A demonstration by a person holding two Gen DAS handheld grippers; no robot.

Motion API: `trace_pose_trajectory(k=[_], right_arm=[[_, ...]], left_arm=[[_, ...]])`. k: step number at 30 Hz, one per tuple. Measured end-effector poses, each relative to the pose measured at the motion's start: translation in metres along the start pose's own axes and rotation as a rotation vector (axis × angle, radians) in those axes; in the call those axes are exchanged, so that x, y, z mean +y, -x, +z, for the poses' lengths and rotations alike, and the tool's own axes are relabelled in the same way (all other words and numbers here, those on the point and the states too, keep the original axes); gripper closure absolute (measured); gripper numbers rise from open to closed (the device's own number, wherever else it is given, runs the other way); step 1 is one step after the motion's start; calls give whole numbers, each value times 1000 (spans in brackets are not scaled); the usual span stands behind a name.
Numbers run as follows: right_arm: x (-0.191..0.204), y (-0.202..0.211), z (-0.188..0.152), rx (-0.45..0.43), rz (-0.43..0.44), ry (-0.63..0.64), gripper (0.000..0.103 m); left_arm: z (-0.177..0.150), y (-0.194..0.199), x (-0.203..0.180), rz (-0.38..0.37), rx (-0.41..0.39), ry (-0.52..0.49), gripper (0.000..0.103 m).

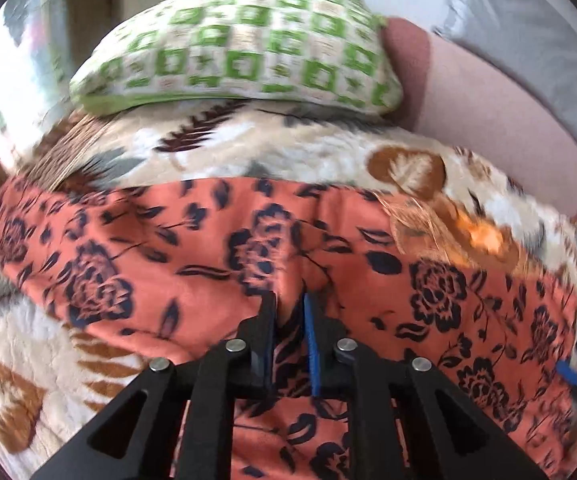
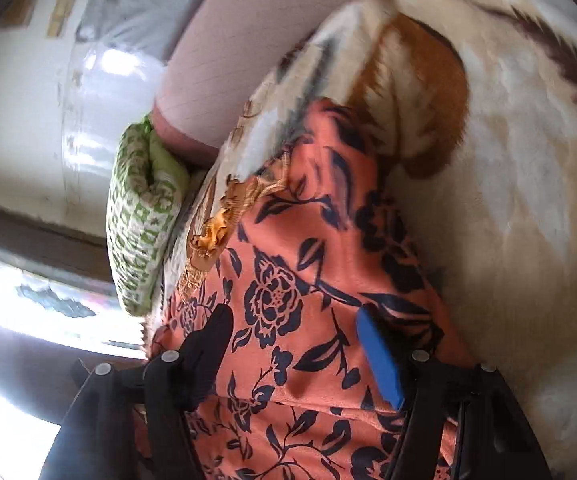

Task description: Fold small clothes

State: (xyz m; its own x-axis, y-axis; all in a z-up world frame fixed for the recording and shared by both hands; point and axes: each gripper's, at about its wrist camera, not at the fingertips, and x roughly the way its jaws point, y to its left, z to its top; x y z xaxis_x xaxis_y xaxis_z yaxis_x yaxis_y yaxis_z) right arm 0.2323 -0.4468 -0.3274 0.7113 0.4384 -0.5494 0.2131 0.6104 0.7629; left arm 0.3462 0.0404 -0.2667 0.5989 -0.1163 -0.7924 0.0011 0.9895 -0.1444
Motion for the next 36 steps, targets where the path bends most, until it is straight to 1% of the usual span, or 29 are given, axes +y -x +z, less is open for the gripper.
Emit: trace_pose_trajectory(k=[2, 3, 4, 6, 8, 9, 10, 11, 12, 13, 16, 17, 18, 19, 22, 23, 25, 28, 31, 32, 33, 34, 35, 36], right_arm=[[9, 4, -2, -9, 61, 25, 34], [16, 5, -4, -9, 87, 47, 34], [21, 5, -6, -10, 97, 72, 34], [29, 4, -11, -6, 100, 110, 34], [31, -2, -14, 19, 89, 119, 34], [30, -8, -15, 37, 47, 114, 34], [25, -15, -16, 64, -16, 106, 35], [23, -20, -17, 80, -53, 102, 35], [23, -19, -18, 68, -55, 111, 36], [26, -16, -19, 58, -51, 120, 35], [30, -11, -19, 59, -28, 128, 35], [30, -12, -19, 65, -39, 125, 35], [27, -15, -20, 71, -55, 118, 35], [25, -16, -20, 73, -58, 114, 35], [27, -16, -19, 71, -66, 126, 35], [27, -17, -19, 71, -69, 129, 35], [28, -18, -19, 71, -75, 142, 35], [31, -21, -20, 69, -83, 157, 35], [34, -25, -21, 70, -95, 178, 34], [35, -26, -22, 68, -99, 185, 34], [36, -26, -22, 67, -103, 193, 34], [37, -28, -23, 64, -109, 206, 34], [38, -28, -24, 63, -113, 215, 34], [39, -29, -24, 61, -119, 227, 34]], left_arm=[[1, 16, 20, 11, -29, 57, 83], [1, 25, 31, 21, -46, 86, 71], [-2, 37, 44, 42, -67, 118, 55], [-9, 61, 74, 110, -117, 188, 40], [-15, 79, 101, 187, -140, 240, 40], [-17, 85, 117, 210, -138, 267, 40], [-19, 91, 134, 234, -130, 304, 40], [-20, 95, 150, 256, -115, 338, 40], [-21, 98, 167, 276, -92, 373, 40], [-20, 100, 185, 284, -76, 405, 40], [-13, 103, 227, 317, -57, 494, 40], [-11, 101, 242, 298, -56, 537, 40], [-9, 98, 256, 262, -50, 582, 40], [-6, 92, 270, 222, -32, 634, 40], [-2, 70, 302, 148, 11, 766, 40], [-1, 66, 308, 140, 16, 800, 40], [1, 55, 326, 93, -2, 878, 41], [5, 44, 338, 77, -29, 921, 41], [15, 28, 343, 62, -48, 918, 42], [18, 24, 345, 54, -54, 916, 44], [21, 19, 346, 38, -66, 917, 50], [24, 13, 347, 23, -73, 919, 54], [26, 10, 349, 19, -73, 917, 56], [30, 3, 351, 31, -62, 911, 57]])
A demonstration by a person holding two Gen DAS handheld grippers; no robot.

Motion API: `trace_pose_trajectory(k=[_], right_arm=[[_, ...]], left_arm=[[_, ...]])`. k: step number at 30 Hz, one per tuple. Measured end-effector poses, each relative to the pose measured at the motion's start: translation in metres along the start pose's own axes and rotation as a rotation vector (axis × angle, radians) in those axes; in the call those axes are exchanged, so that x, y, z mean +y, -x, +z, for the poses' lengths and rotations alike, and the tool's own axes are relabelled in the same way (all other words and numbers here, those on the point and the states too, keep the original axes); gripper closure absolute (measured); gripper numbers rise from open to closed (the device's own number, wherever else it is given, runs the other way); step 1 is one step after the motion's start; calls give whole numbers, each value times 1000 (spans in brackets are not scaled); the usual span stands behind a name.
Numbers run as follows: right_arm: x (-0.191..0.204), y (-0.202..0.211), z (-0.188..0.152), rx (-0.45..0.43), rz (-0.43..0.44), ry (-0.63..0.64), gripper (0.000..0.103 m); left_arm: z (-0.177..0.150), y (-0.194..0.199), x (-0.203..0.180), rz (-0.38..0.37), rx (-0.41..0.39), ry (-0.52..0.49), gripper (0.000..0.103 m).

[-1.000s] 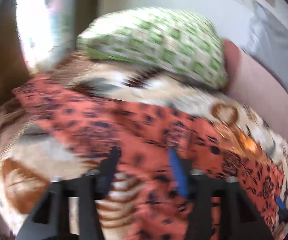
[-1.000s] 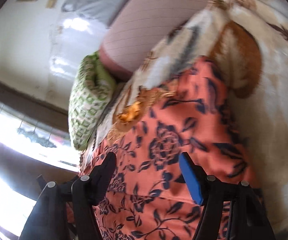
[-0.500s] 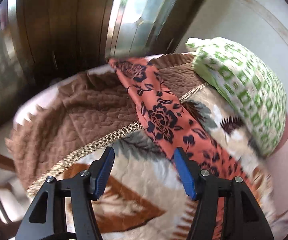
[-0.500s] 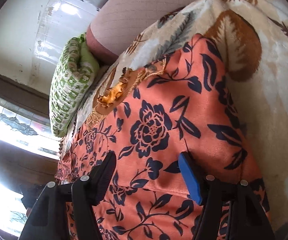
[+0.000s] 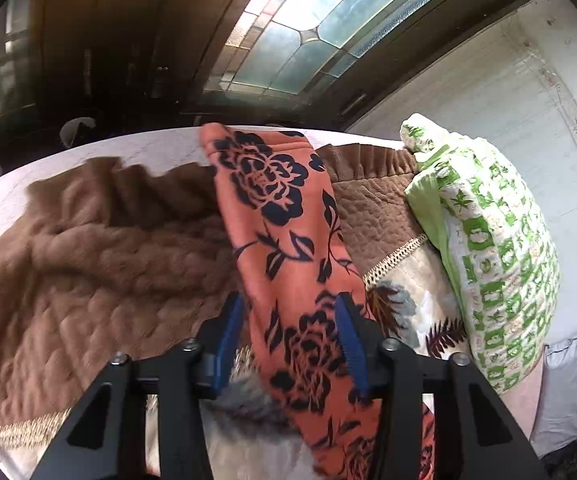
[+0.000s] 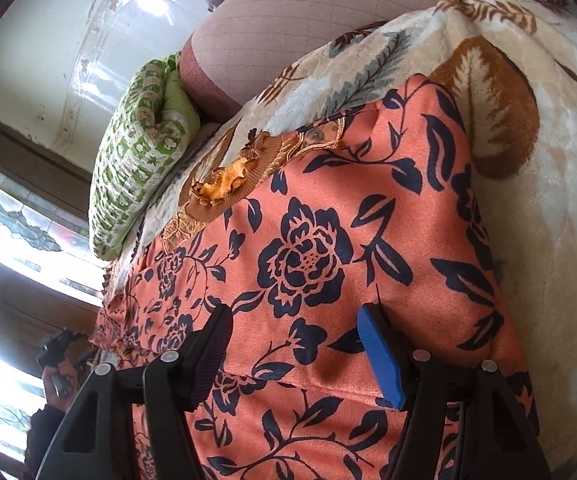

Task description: Fold small clothes

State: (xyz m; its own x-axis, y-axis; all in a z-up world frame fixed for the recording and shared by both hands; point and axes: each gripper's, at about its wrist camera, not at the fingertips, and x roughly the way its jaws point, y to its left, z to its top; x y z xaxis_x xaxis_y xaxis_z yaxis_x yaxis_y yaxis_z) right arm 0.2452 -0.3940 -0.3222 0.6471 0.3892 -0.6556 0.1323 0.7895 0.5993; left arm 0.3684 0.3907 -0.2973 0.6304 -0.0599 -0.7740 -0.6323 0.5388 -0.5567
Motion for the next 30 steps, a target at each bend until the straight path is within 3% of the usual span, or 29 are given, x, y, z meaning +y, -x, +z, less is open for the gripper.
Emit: trace_pose_trajectory(k=[2, 5, 9, 11, 17, 23, 30], right_arm=[[3, -1, -1, -4, -9, 17, 34], [3, -3, -1, -9, -12, 26, 34], [3, -5, -1, -19, -6, 24, 34], [3, -4, 0, -26, -2, 16, 34], [-2, 16, 7, -80, 73, -31, 34], [-6, 33, 12, -117, 111, -70, 34], [-20, 60, 21, -178, 151, -116, 34]], left_arm=[[6, -13, 2, 26, 16, 7, 58], [9, -29, 5, 26, 19, 24, 69], [12, -29, 1, 43, -29, -19, 94], [9, -22, -8, 49, -53, -54, 97], [-21, 29, -82, -61, -112, -310, 98], [-105, 82, -193, -181, -86, -645, 98], [-263, 109, -290, -346, 8, -952, 98]])
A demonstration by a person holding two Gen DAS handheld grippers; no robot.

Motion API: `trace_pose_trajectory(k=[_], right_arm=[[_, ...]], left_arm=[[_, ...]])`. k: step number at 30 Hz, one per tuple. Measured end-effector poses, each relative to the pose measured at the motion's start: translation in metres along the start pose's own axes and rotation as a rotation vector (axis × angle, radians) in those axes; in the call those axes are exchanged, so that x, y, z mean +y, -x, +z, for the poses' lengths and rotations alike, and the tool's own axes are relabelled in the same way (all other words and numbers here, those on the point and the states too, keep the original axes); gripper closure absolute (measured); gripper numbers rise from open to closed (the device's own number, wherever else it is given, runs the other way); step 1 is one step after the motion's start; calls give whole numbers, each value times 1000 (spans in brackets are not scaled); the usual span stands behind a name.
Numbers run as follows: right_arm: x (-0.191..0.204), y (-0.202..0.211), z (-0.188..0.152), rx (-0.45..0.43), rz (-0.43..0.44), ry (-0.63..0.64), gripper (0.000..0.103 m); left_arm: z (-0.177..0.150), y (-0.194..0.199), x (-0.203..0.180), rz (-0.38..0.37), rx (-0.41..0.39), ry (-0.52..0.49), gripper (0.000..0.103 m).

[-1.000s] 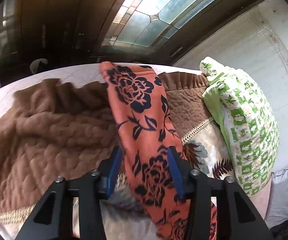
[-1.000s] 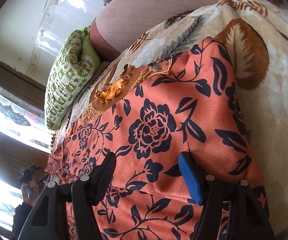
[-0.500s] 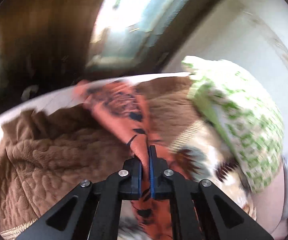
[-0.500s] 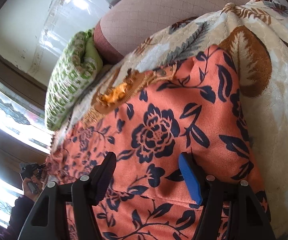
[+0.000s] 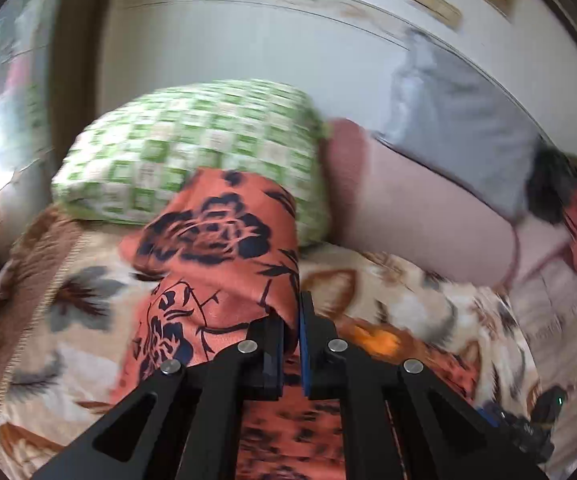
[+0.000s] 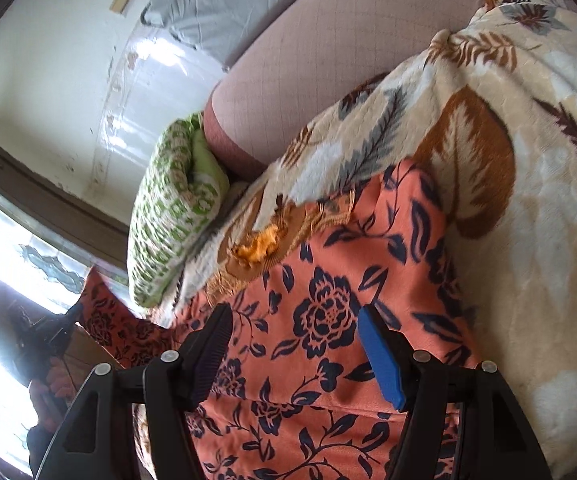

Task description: Fold small clothes

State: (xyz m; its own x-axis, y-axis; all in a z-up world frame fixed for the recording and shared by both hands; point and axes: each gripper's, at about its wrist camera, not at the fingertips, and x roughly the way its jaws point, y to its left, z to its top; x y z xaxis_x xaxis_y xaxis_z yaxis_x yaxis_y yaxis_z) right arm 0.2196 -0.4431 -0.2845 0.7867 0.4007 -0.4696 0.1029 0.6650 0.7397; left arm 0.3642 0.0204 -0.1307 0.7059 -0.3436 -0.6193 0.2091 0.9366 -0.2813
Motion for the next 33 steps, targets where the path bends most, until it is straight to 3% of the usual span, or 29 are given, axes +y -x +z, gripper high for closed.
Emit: trace_pose_trajectory(k=[3, 9, 11, 13, 15, 17, 19, 21, 23, 26, 29, 33], right_arm=[[-8, 12, 9, -28, 28, -40, 34], [-31, 21, 21, -28, 121, -161, 34], [-36, 17, 22, 1, 170, -212, 34], [-42, 11, 21, 47, 209, -259, 28], [-45, 5, 19, 75, 228, -289, 28], [-42, -1, 16, 91, 246, -296, 28], [-35, -9, 12, 116, 260, -285, 28], [-25, -17, 6, 145, 255, -249, 28], [-11, -24, -2, 176, 206, -187, 28], [-5, -33, -13, 206, 204, -187, 28], [7, -32, -18, 193, 179, -142, 28], [16, -35, -23, 184, 143, -89, 28]], left_arm=[[-31, -25, -69, -92, 74, -77, 98], [-108, -77, -165, -264, 249, -133, 98], [-132, -93, -185, -253, 332, -160, 94], [-152, -100, -189, -275, 405, -159, 69], [-160, -93, -177, -299, 410, -138, 61], [-155, -75, -155, -296, 351, -121, 57], [-148, -54, -125, -274, 263, -78, 42], [-140, -31, -89, -216, 151, -14, 36], [-137, -19, -60, -111, 83, 26, 36], [-139, -14, -19, 136, -18, 79, 36], [-141, -22, 20, 307, 17, 138, 36], [-141, -26, 56, 421, 38, 200, 36]])
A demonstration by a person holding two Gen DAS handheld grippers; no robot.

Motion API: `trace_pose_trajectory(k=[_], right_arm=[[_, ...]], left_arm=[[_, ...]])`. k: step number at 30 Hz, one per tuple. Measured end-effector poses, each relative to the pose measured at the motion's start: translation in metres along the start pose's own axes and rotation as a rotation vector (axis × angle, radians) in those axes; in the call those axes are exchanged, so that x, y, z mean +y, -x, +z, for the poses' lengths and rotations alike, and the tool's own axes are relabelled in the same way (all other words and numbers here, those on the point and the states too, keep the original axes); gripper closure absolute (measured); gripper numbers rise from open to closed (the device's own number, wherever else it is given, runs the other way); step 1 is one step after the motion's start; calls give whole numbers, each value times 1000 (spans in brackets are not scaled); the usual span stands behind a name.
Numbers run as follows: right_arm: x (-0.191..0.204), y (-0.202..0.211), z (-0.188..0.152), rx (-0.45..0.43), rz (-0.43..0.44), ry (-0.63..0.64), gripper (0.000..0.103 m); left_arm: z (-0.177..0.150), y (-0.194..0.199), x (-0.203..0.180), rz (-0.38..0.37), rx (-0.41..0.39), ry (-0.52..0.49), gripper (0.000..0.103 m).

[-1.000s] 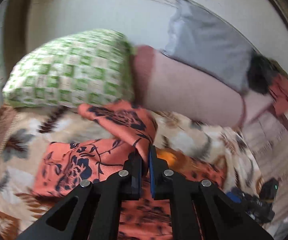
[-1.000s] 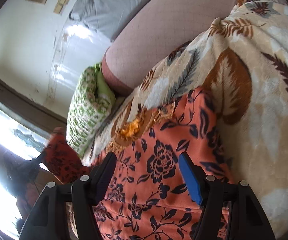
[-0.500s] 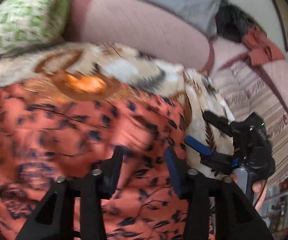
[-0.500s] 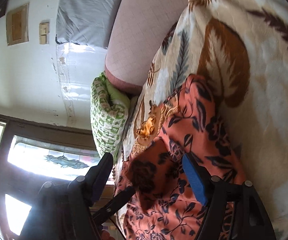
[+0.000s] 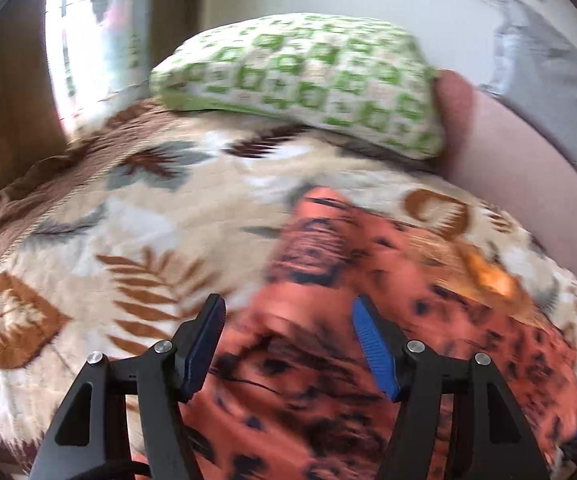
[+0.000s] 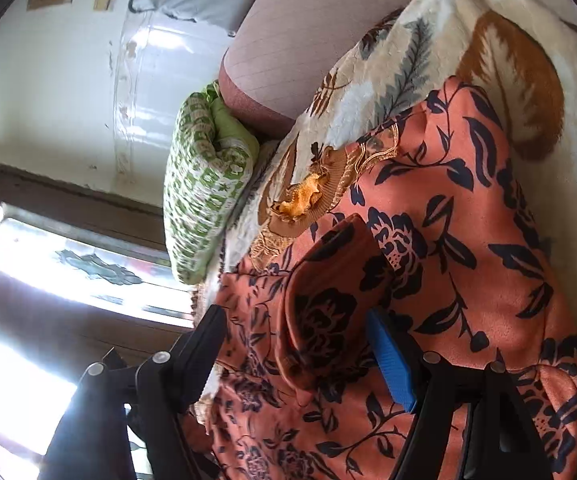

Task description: Fold small clothes

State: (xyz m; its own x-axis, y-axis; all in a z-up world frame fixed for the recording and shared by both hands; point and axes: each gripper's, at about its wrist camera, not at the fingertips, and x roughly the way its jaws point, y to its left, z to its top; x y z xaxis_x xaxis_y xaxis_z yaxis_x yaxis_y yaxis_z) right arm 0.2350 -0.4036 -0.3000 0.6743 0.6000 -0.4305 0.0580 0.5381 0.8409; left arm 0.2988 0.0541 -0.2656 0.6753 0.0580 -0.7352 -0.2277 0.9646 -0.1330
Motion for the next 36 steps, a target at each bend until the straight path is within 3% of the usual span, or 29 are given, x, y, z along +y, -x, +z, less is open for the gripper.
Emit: trace_pose_trajectory(k=[3, 4, 5, 6, 7, 10, 13, 15, 16, 18, 21, 23, 27, 30, 33, 34, 36], right_arm=[[-3, -8, -2, 4, -67, 27, 30], [-6, -10, -3, 19, -89, 28, 39], [-11, -15, -4, 37, -127, 24, 53], [-15, -17, -5, 46, -180, 22, 88], [-19, -13, -5, 36, -213, 24, 97], [0, 7, 0, -55, -187, 102, 97], [39, 41, 3, -218, -118, 246, 97], [58, 60, 4, -334, -159, 368, 97], [58, 60, 8, -347, -193, 399, 97], [39, 43, 23, -303, -289, 414, 96], [-33, 5, 48, -65, -353, 135, 93], [-54, 2, 53, -18, -378, 18, 93], [-30, 35, 57, -156, -415, 117, 92], [-10, 53, 50, -270, -382, 185, 92], [0, 30, 45, -158, -292, 236, 92], [-2, 18, 43, -104, -302, 240, 92], [-21, -15, 39, 33, -420, 213, 92]], left_arm=[[7, -3, 14, 39, -6, 24, 36], [9, -4, 17, 56, -3, 25, 36], [8, -7, 18, 76, 1, 22, 36], [6, -12, 20, 82, 7, 19, 36], [5, -13, 21, 83, 17, 17, 36], [5, -17, 18, 82, 14, 10, 36], [8, -17, 15, 95, -11, 14, 36], [7, -18, 10, 86, 0, -2, 36], [5, -22, 5, 89, 17, -21, 36], [-1, -32, -4, 119, 54, -64, 36], [-9, -39, -16, 104, 81, -101, 36], [-8, -35, -22, 98, 55, -119, 36], [-3, -25, -27, 79, -10, -122, 36], [-7, -32, -35, 61, 31, -157, 36], [-16, -49, -41, 97, 111, -203, 36], [-19, -54, -41, 109, 134, -214, 32], [-20, -57, -40, 132, 131, -222, 22]])
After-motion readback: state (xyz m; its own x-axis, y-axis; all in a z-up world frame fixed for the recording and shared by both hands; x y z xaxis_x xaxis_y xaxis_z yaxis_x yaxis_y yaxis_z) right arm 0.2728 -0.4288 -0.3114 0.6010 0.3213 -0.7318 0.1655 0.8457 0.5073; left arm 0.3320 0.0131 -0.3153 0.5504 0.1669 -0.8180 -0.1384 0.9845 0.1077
